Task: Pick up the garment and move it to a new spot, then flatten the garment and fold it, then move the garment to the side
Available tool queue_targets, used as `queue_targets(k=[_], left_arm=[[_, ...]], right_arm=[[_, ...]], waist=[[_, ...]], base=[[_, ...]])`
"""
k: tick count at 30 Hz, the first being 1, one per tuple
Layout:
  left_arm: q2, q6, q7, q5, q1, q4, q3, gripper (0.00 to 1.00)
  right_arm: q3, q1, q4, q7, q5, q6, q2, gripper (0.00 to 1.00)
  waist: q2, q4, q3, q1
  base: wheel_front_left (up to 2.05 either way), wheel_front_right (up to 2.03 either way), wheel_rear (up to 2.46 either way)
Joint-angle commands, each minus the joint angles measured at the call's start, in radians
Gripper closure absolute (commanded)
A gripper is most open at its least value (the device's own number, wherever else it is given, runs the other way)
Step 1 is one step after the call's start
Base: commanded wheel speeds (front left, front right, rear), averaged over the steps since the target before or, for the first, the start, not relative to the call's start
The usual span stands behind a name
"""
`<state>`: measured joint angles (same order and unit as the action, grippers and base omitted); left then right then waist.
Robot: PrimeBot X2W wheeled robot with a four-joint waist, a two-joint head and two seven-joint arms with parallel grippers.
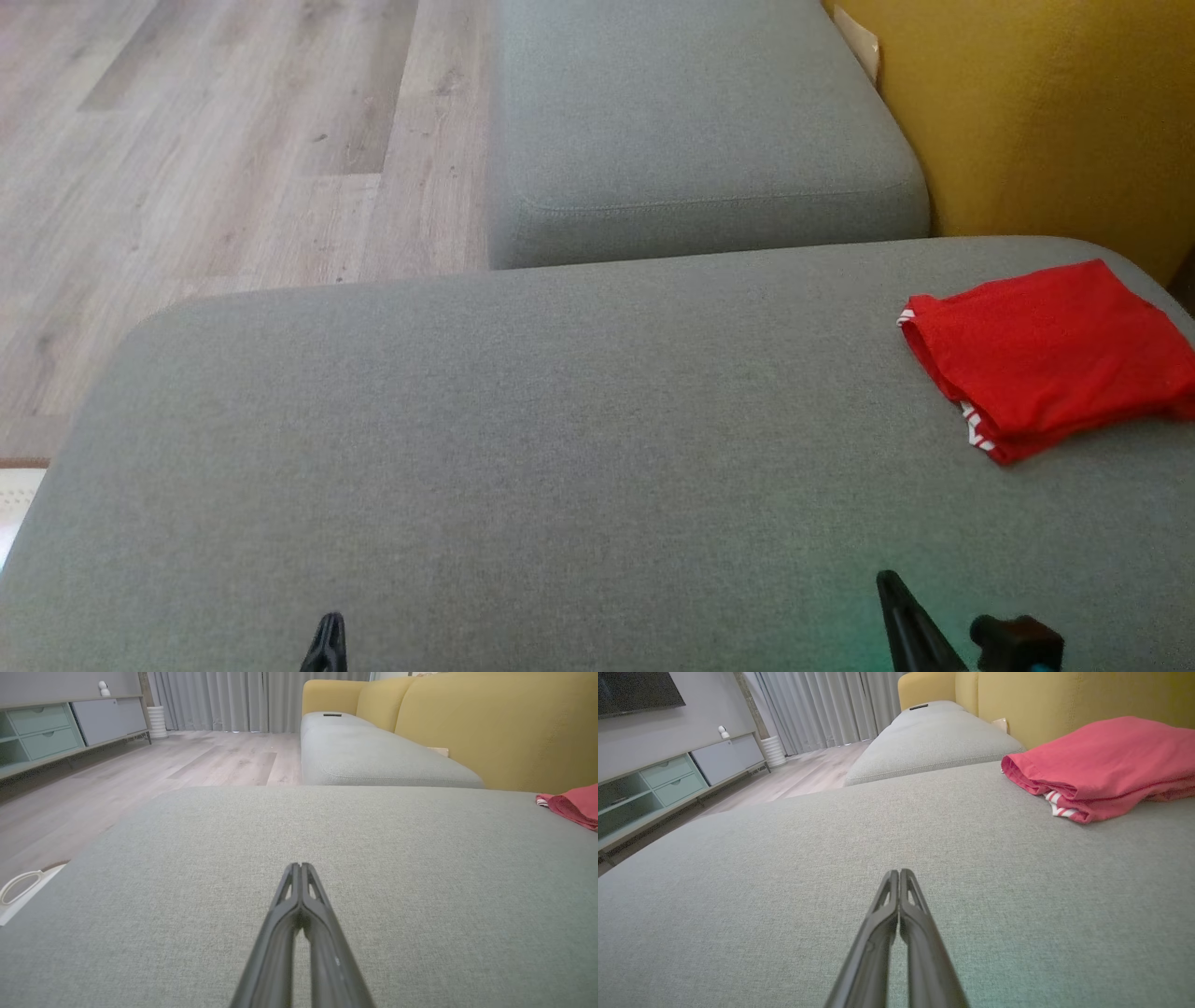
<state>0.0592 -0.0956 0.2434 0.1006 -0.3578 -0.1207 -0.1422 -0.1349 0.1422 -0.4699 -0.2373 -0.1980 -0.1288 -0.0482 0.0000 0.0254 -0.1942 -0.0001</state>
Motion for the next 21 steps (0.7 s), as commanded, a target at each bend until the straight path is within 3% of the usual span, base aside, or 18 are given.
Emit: queue_targets(k=[1,21], left_arm=[[0.003,0.006,-0.004,0.03,0.039,0.033,0.009,1.0],[0.012,0.042,-0.05,0.276,0.11,0.002,0.036,1.0]], right_arm=[[0.01,-0.051,0.036,0.006,-0.031,0.0,0.0,1.0],[0.046,-0.08,0.068,0.059,-0.249,0.0,0.0,1.0]], waist=[[0.0,0.0,0.003,0.0001],[0.0,-0.004,0.033,0.0001]], base=[[0.0,0.0,0.0],[0.0,0.0,0.0]])
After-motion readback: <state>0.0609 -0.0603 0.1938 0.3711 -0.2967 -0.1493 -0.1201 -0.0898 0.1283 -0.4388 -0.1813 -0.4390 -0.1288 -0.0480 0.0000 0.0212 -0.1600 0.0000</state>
